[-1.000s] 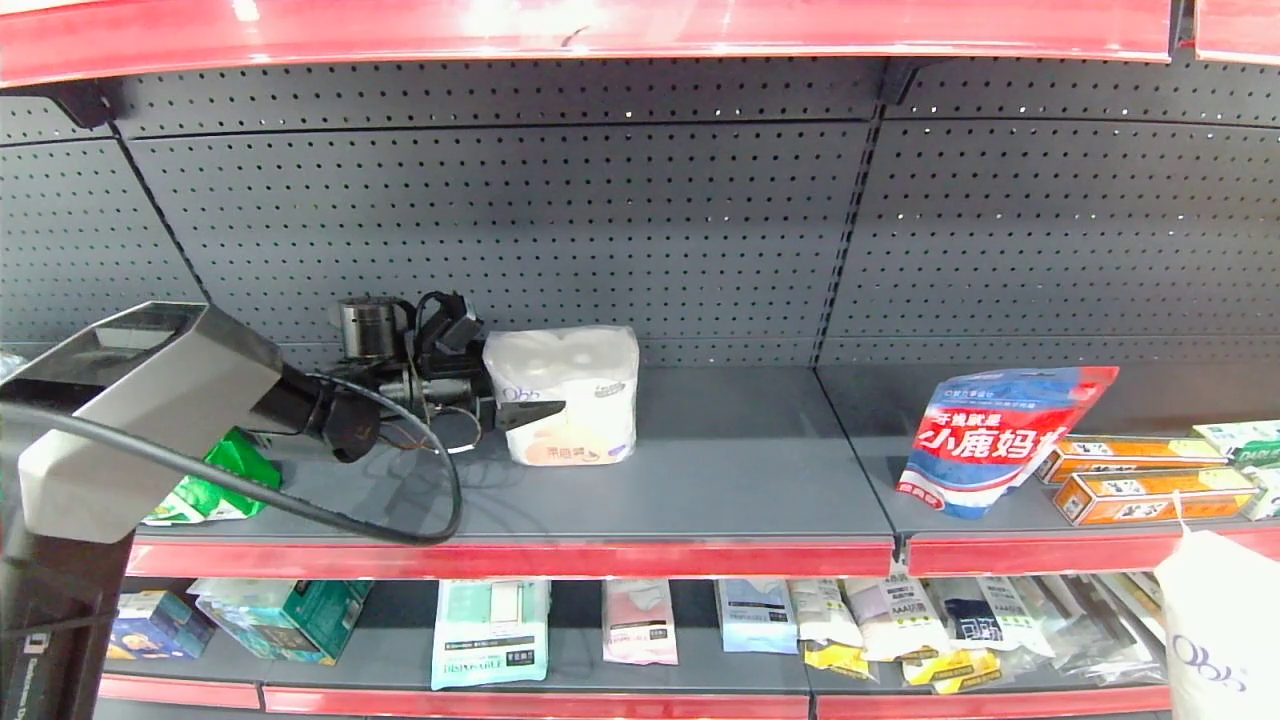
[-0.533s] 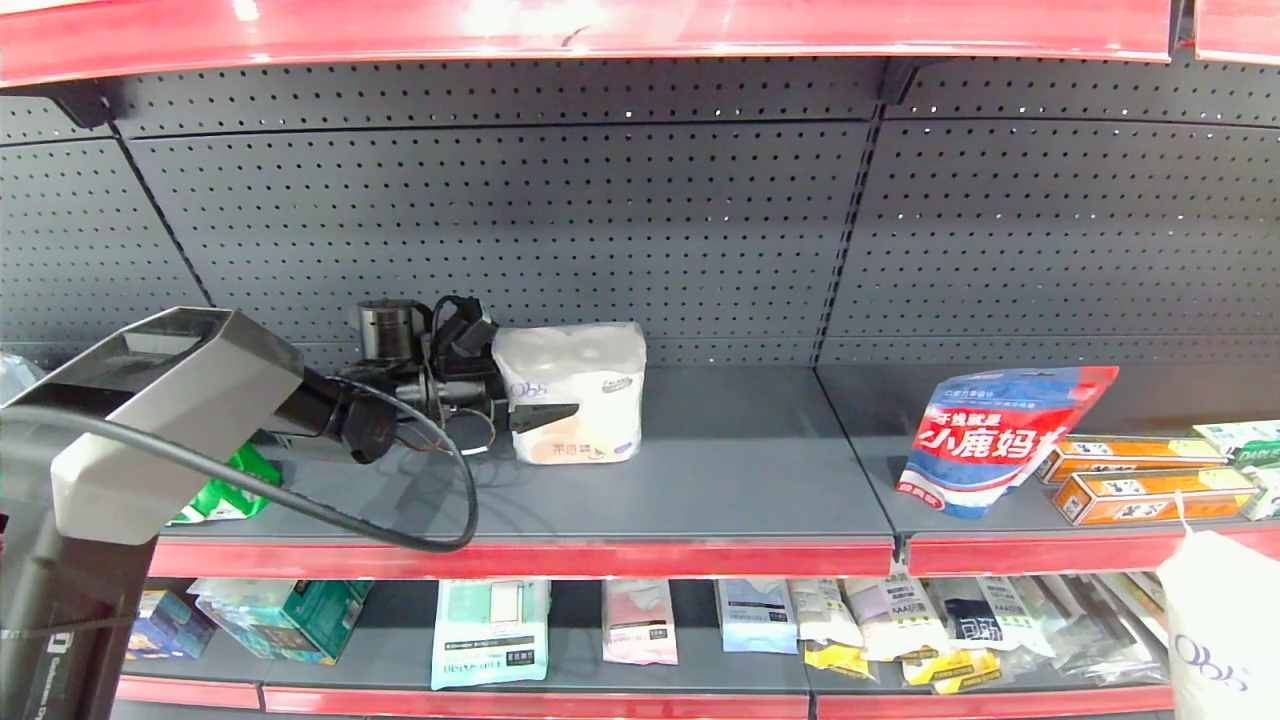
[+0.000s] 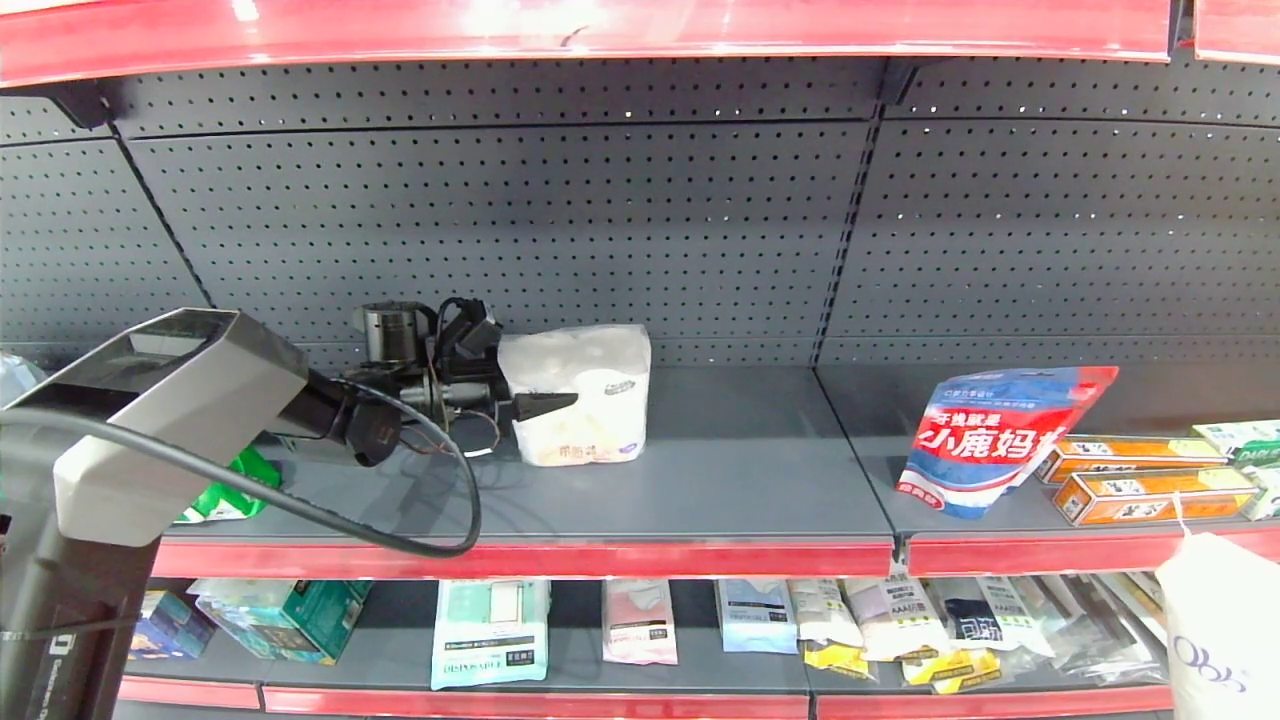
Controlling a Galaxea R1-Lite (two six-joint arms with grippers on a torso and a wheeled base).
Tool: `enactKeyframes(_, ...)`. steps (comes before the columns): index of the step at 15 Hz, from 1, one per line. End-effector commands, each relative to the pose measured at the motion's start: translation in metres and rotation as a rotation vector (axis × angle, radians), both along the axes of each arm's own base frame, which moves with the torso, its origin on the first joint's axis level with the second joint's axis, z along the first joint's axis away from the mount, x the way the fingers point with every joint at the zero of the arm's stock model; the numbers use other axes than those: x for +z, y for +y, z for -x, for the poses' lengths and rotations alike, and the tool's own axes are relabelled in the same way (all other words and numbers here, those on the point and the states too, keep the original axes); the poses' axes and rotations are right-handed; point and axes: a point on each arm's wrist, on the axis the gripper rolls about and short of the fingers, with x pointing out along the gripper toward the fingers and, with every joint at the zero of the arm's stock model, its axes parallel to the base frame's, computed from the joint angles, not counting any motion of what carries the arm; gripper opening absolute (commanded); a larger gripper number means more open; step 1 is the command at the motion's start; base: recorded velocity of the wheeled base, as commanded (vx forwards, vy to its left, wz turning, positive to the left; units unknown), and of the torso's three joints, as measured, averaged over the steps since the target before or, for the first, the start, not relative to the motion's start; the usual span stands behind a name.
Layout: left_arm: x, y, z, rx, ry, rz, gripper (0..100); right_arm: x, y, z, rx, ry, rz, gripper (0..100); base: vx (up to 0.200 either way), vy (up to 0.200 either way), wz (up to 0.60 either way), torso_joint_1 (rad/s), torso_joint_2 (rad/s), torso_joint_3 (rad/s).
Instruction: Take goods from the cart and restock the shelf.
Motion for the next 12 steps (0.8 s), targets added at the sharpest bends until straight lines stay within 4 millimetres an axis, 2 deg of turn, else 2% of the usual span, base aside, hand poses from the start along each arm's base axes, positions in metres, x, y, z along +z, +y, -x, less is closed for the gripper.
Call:
enactKeyframes(1, 0.001, 0.002, 0.003, 0.002, 0.006, -0.001, 0, -0.001, 0.0, 0.0, 0.002, 0.005, 0.0, 0, 0.0, 0.0, 0.0, 0.0, 0.0, 0.0)
enactKeyframes(4, 0.013, 0.008, 0.029, 0.009, 0.059, 0.006, 0, -0.001, 0.0, 0.0, 0.0, 0.003, 0.0, 0, 0.0, 0.0, 0.0, 0.0, 0.0, 0.0)
enactKeyframes(7, 0.01, 0.019, 0.035, 0.021, 0.024, 0.016, 0, -0.001, 0.0, -0.001, 0.002, 0.008, 0.0, 0, 0.0, 0.0, 0.0, 0.0, 0.0, 0.0)
enactKeyframes(12, 0.007, 0.027, 0.066, -0.01, 0.022, 0.057, 0, -0.001, 0.0, -0.001, 0.002, 0.008, 0.0, 0, 0.0, 0.0, 0.0, 0.0, 0.0, 0.0)
